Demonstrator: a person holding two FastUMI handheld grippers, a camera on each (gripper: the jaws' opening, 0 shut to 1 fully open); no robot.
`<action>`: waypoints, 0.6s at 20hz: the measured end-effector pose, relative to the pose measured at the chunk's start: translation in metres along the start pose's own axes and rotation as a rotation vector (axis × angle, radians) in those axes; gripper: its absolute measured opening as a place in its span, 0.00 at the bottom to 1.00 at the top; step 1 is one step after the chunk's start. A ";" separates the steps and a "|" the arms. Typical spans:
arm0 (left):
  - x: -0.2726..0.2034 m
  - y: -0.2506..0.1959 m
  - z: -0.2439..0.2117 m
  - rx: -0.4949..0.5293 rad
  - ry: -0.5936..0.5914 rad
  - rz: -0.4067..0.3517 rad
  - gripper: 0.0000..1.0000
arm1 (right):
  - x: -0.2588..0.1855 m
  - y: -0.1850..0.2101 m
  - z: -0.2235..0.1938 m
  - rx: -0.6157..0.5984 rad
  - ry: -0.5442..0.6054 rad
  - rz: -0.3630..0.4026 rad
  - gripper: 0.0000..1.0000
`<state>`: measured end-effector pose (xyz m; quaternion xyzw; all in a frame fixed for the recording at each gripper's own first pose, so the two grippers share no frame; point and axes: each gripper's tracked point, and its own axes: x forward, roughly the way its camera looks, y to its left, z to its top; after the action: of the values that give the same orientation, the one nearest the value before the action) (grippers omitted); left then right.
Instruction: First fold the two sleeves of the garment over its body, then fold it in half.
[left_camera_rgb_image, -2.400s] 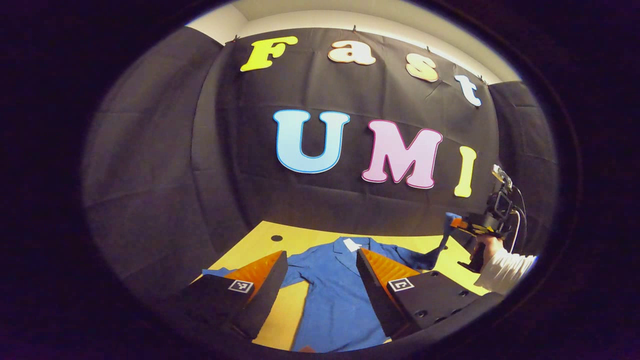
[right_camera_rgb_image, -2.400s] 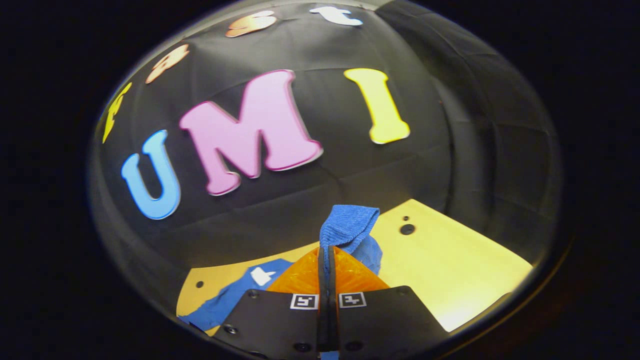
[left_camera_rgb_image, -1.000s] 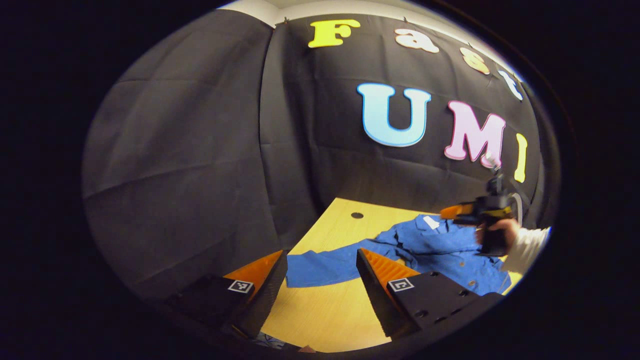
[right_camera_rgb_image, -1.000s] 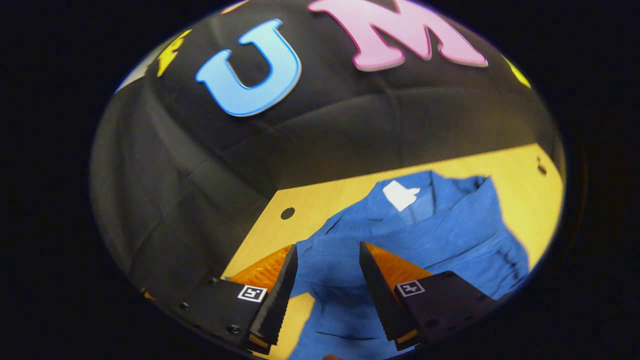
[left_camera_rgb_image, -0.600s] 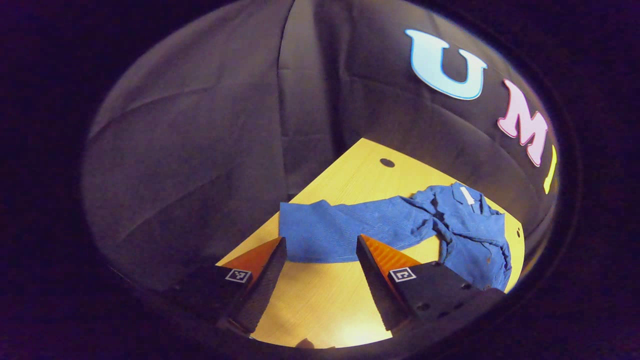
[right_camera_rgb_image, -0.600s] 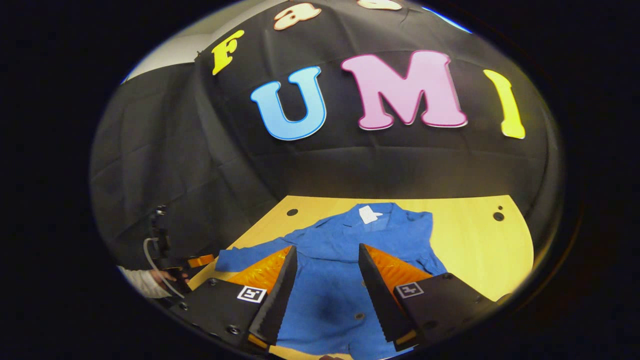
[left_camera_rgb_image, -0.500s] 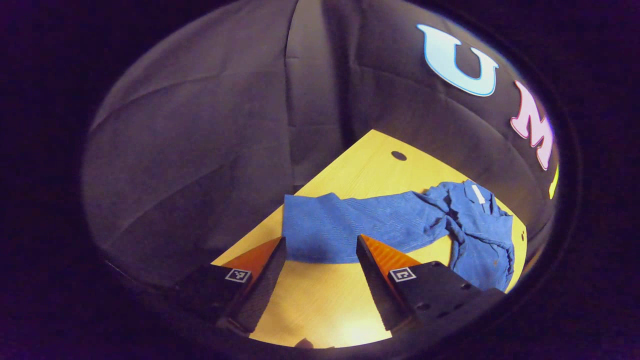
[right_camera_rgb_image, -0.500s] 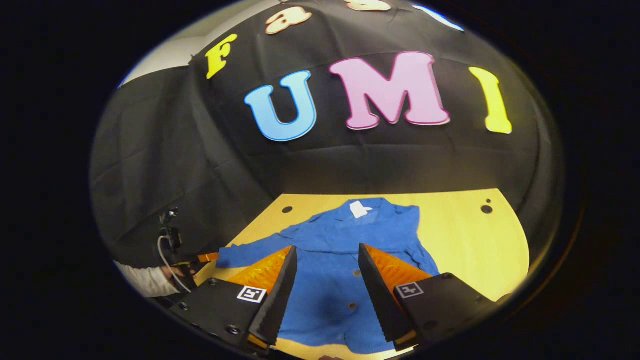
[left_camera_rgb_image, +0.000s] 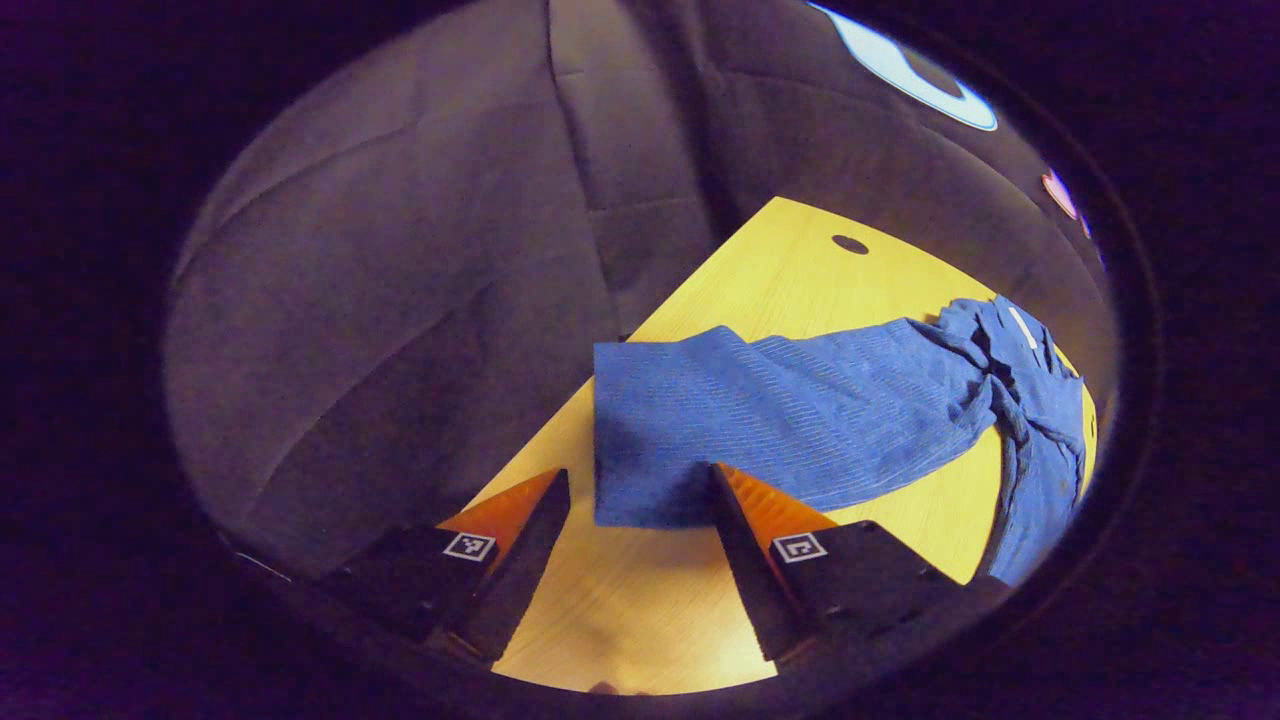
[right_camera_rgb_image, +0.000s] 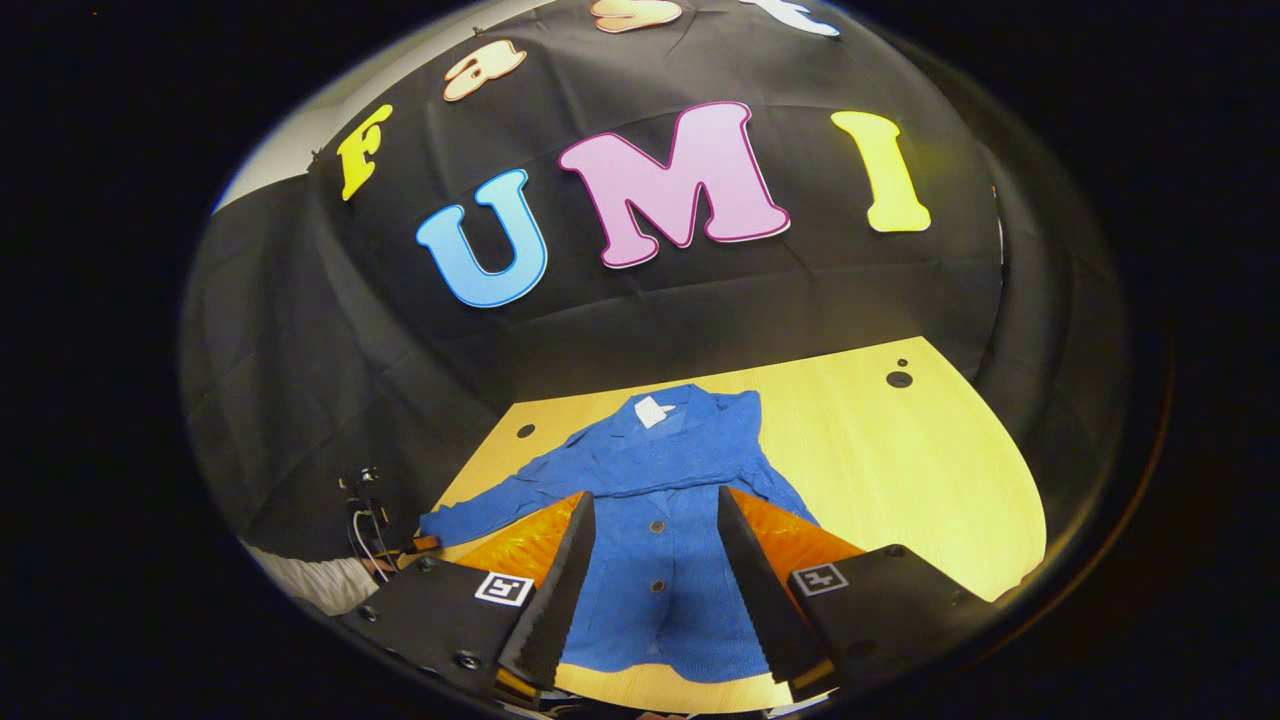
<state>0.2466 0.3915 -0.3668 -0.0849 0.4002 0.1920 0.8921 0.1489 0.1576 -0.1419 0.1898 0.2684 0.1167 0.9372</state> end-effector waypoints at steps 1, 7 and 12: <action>0.003 -0.001 0.002 0.001 0.009 -0.014 0.74 | 0.001 0.001 0.003 -0.007 -0.003 0.005 0.79; 0.006 -0.009 0.006 -0.117 0.046 -0.141 0.06 | 0.004 0.002 -0.005 -0.030 0.047 0.015 0.79; -0.011 -0.013 0.021 -0.169 -0.005 -0.238 0.00 | 0.002 -0.002 -0.012 -0.050 0.066 0.017 0.79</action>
<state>0.2597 0.3834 -0.3448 -0.2063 0.3674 0.1181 0.8992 0.1440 0.1599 -0.1529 0.1648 0.2946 0.1375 0.9312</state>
